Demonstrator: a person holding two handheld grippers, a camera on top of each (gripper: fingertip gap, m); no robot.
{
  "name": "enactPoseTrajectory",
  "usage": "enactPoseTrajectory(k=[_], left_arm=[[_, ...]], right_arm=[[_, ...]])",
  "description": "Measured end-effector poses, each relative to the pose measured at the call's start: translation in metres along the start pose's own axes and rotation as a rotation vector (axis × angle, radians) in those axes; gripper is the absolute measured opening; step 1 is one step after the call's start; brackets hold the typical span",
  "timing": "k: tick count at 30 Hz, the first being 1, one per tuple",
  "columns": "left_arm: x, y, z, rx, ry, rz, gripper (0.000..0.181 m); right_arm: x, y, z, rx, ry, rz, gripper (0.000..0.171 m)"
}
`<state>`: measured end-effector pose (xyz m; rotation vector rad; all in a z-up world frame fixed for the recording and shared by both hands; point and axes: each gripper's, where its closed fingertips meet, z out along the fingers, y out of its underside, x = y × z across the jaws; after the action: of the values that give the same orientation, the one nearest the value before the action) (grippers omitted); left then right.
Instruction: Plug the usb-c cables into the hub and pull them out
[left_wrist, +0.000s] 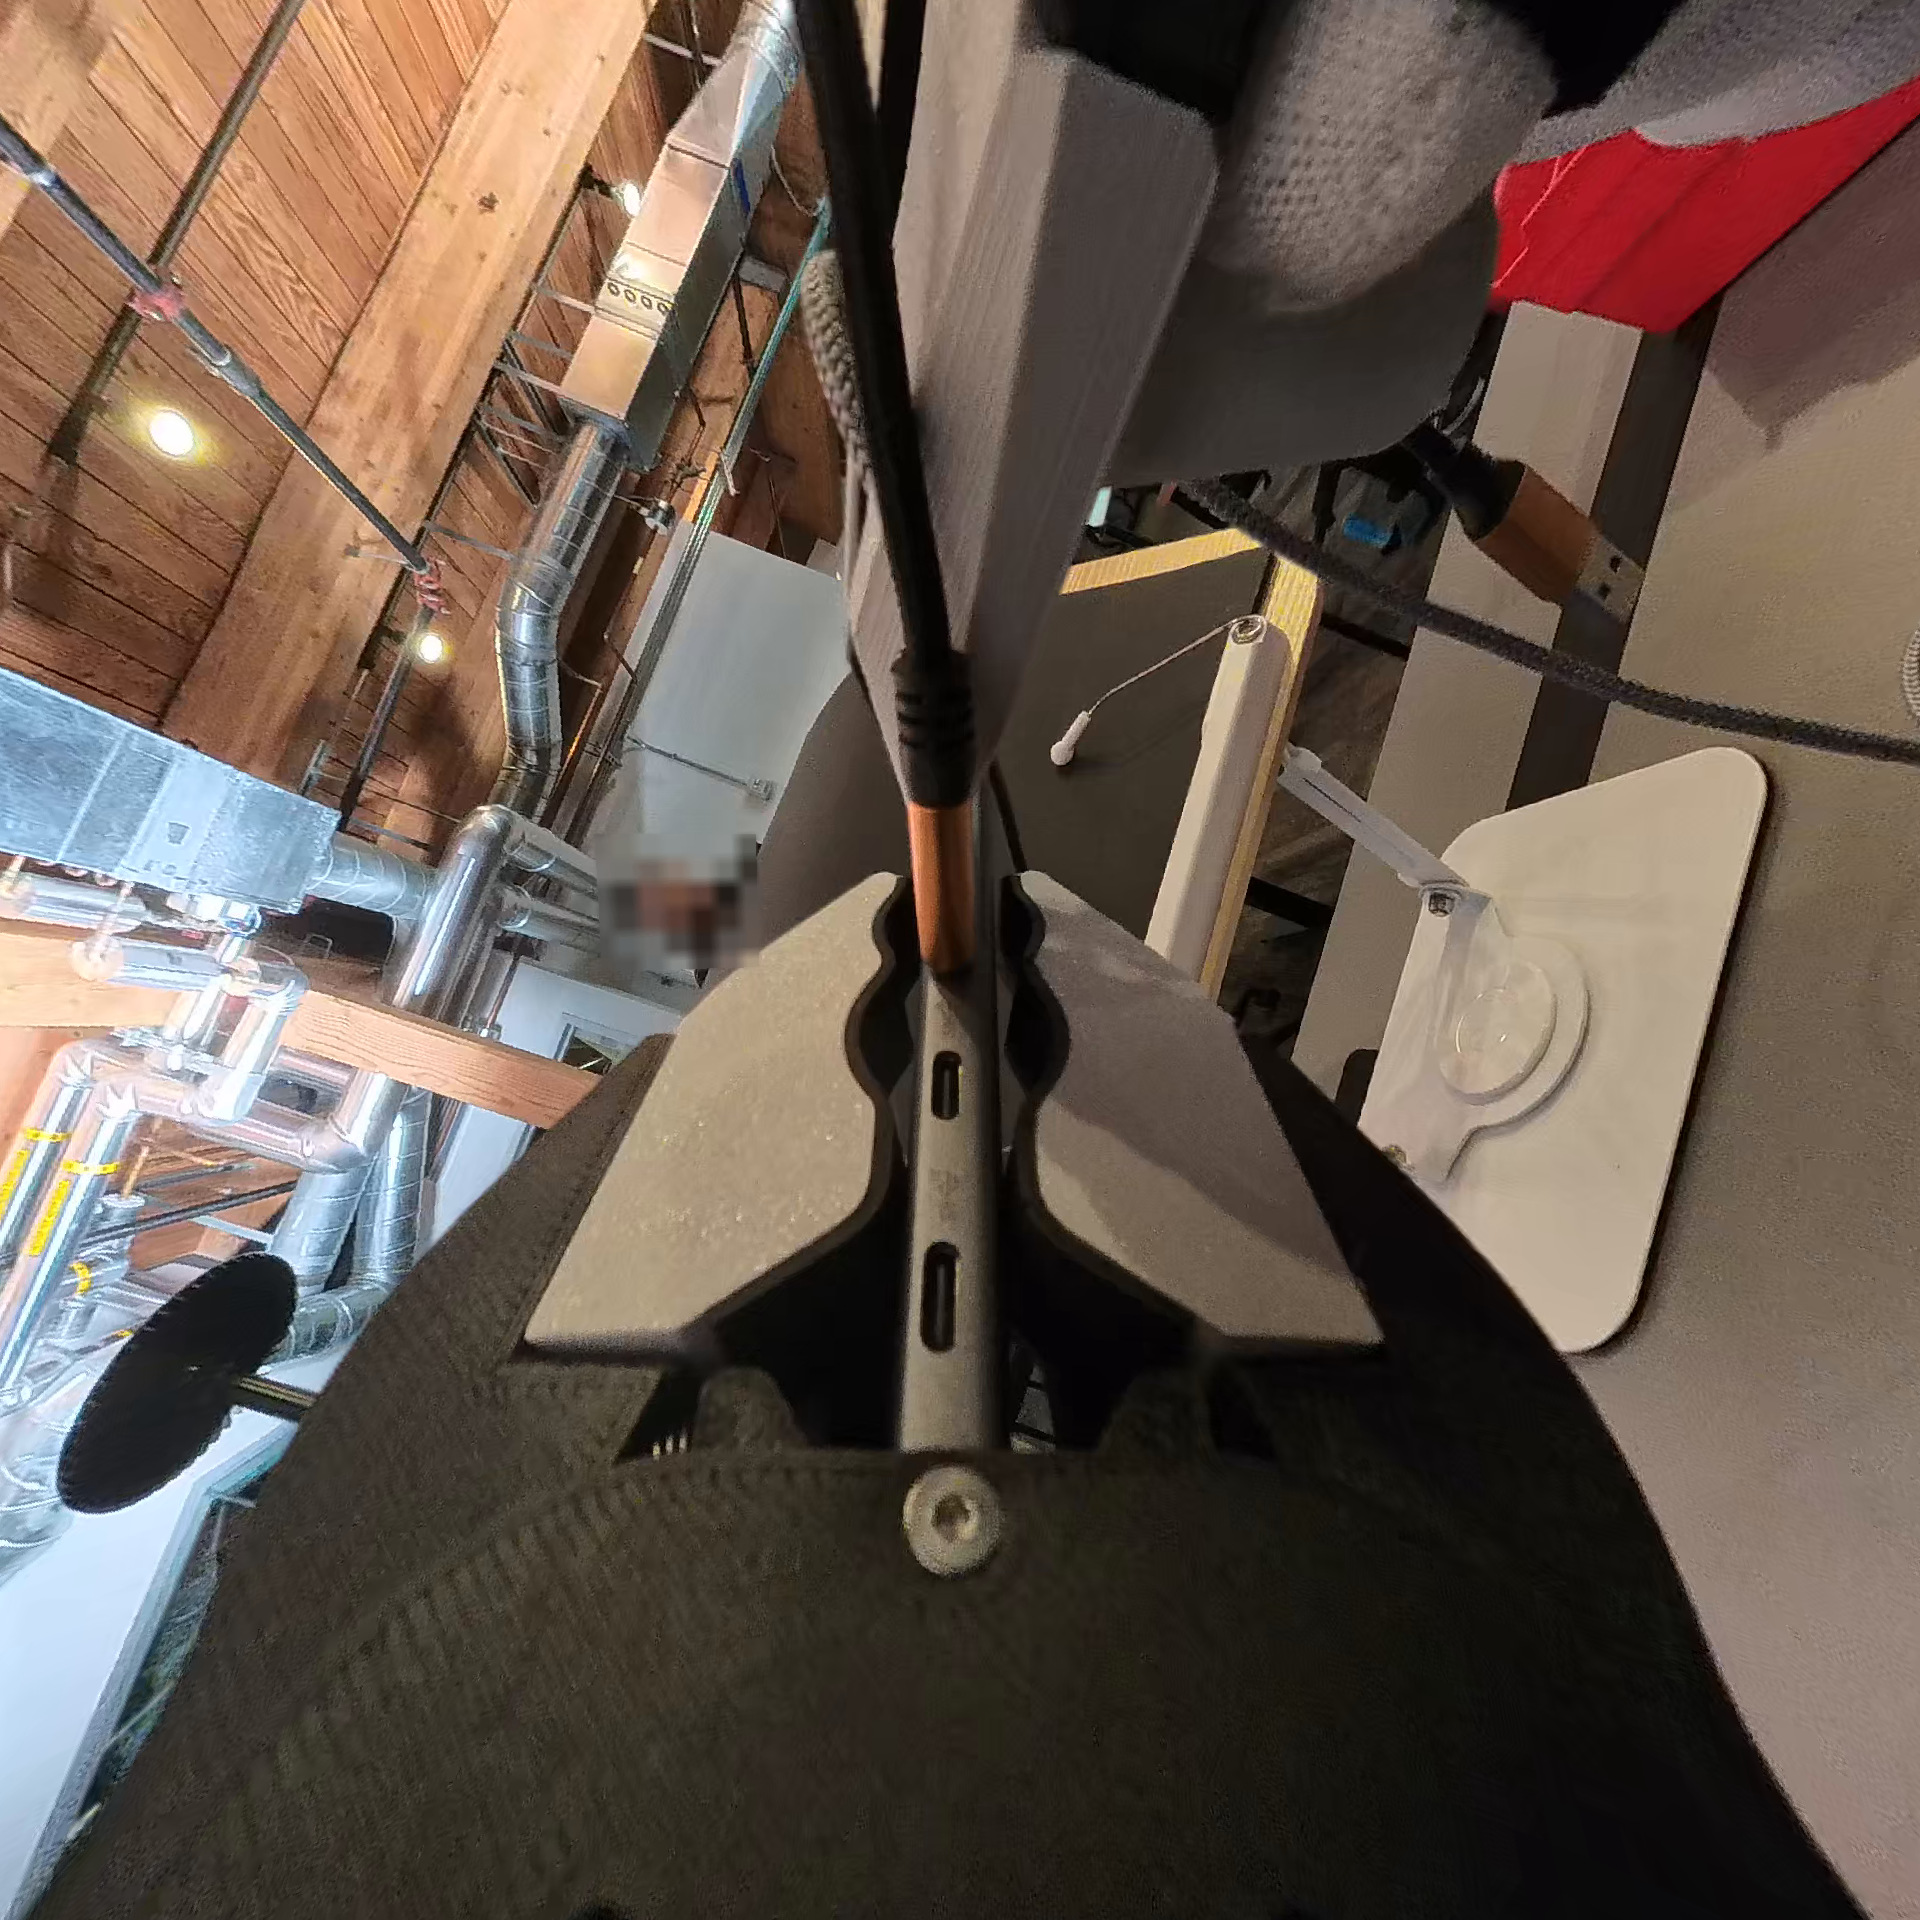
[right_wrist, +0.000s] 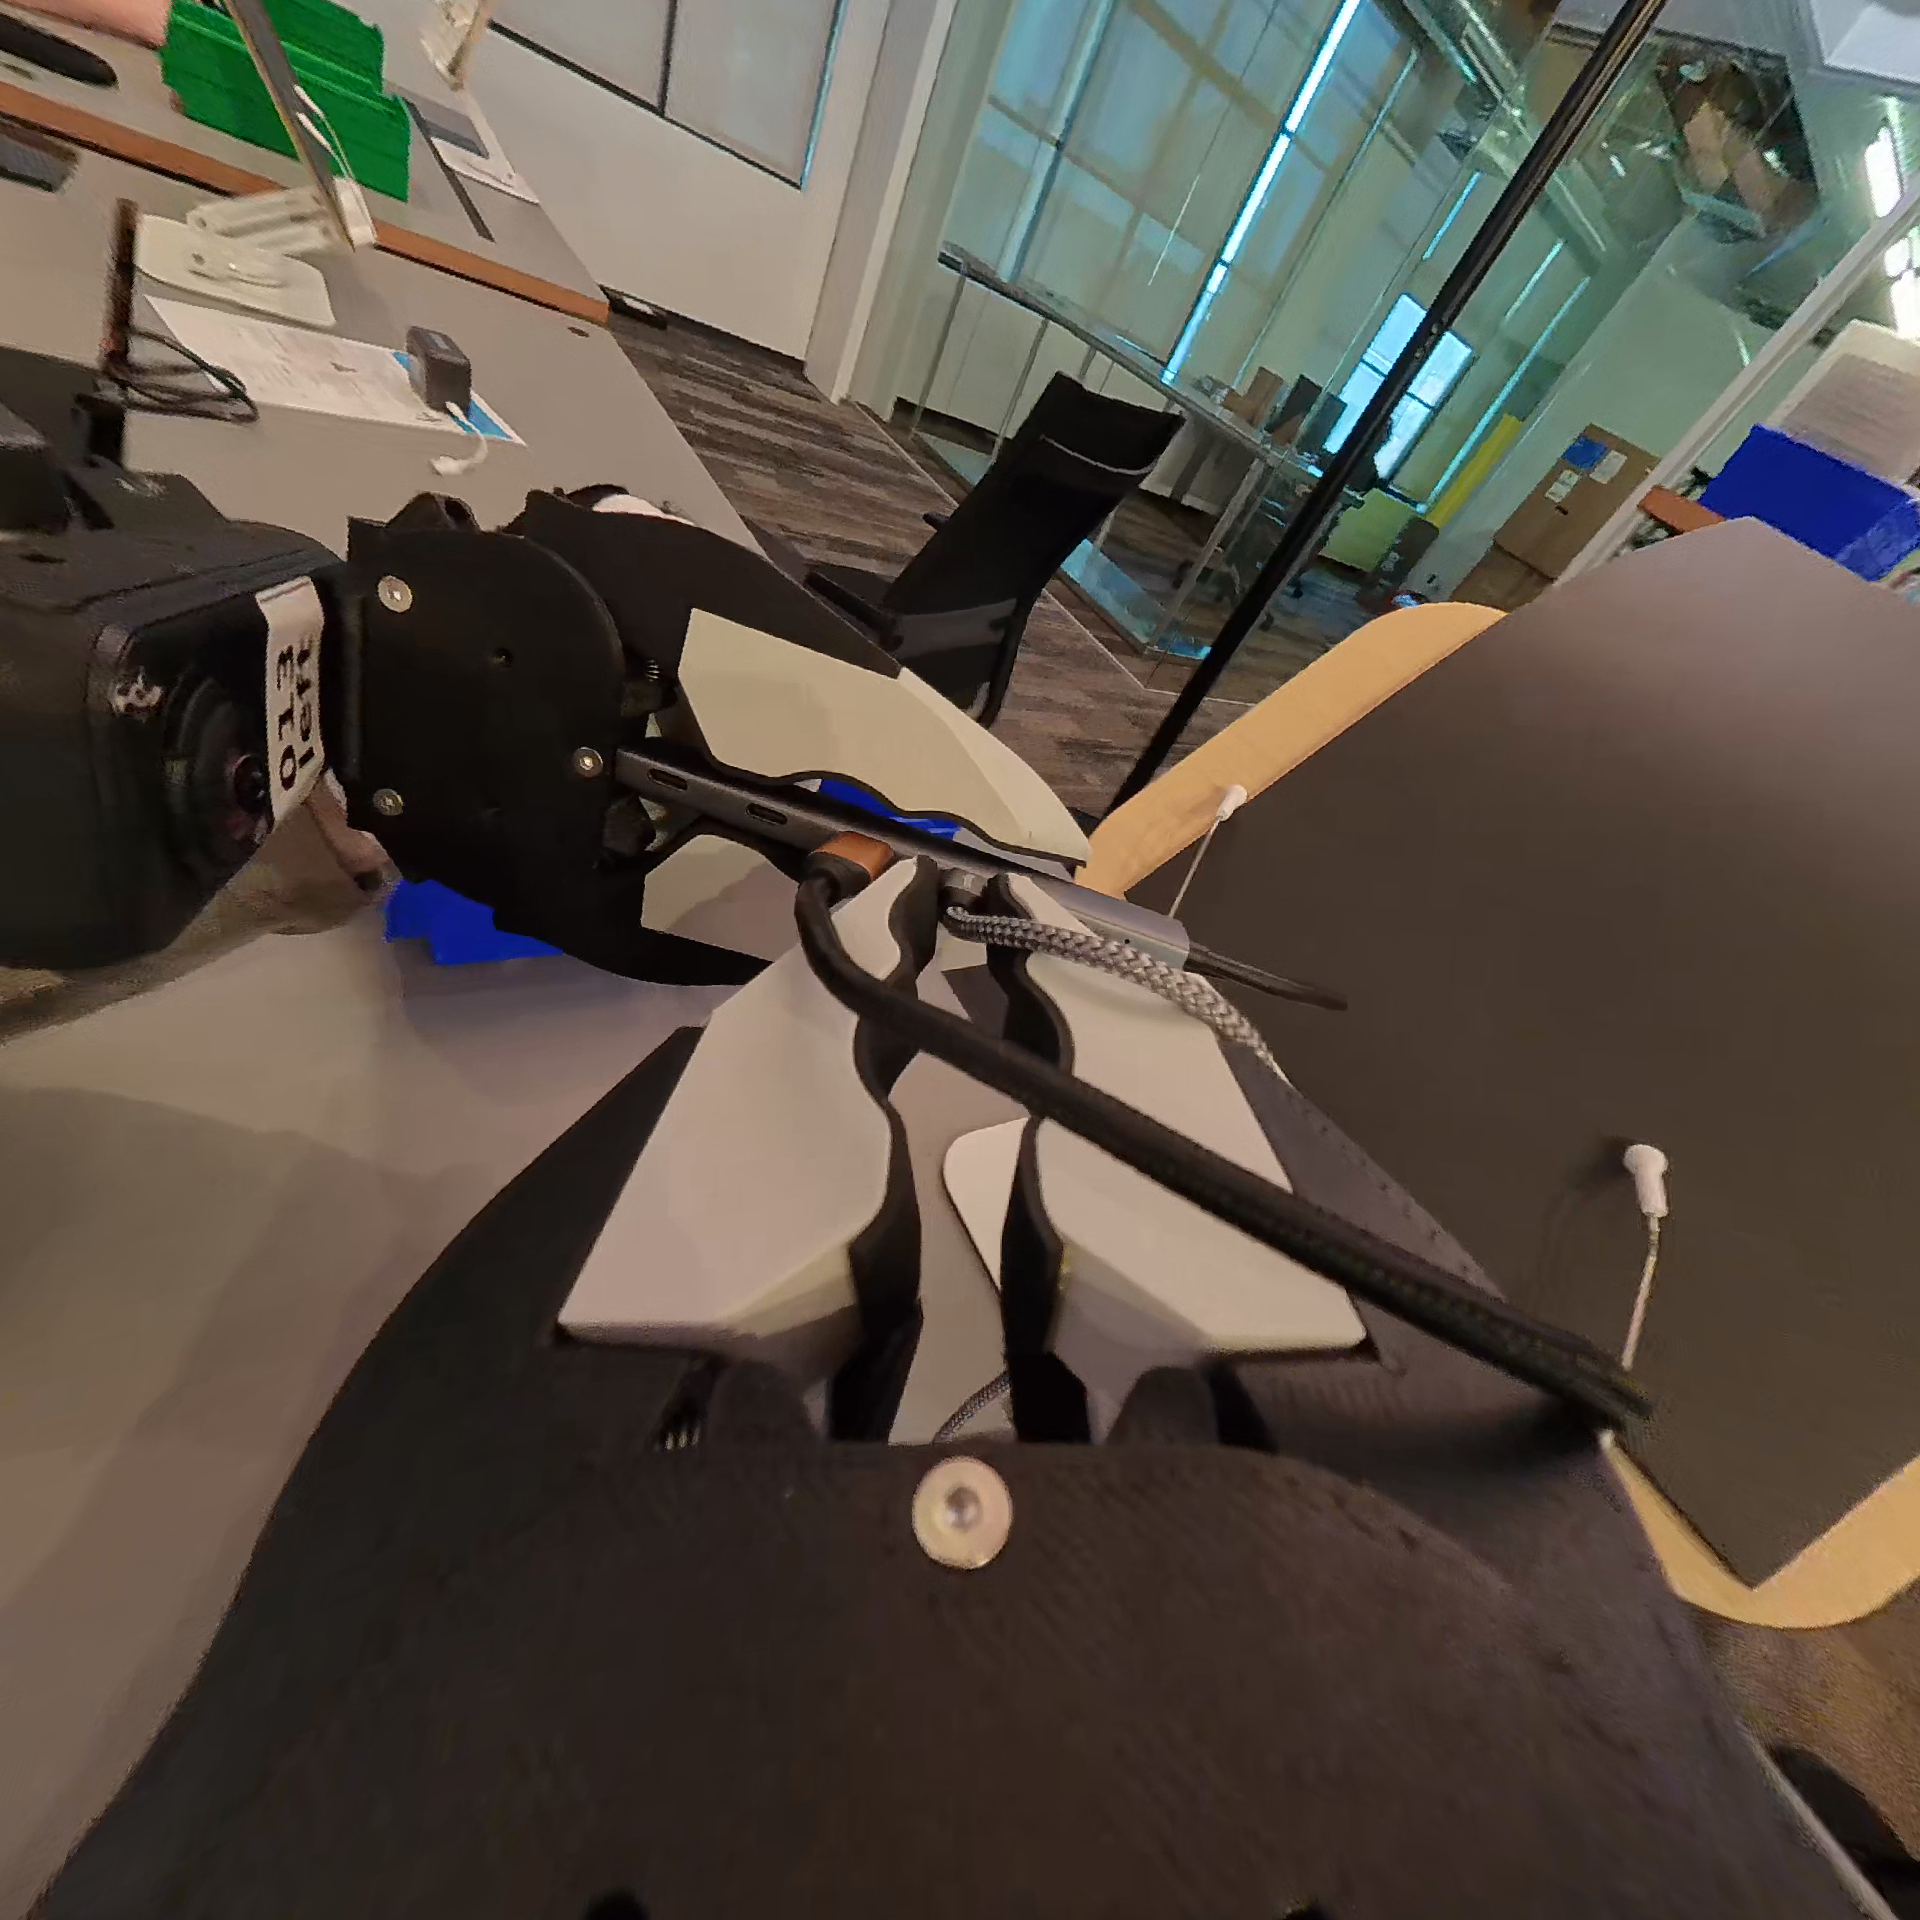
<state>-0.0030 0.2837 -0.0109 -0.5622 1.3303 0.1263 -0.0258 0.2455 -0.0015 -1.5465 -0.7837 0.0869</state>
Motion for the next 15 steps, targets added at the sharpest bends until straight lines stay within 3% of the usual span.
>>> enactPoseTrajectory(k=[15], left_arm=[[-0.0012, -0.0073, -0.0008, -0.008, 0.003, -0.004, 0.016]], right_arm=[[0.0019, -0.0005, -0.0034, 0.037, -0.057, 0.06, 0.006]])
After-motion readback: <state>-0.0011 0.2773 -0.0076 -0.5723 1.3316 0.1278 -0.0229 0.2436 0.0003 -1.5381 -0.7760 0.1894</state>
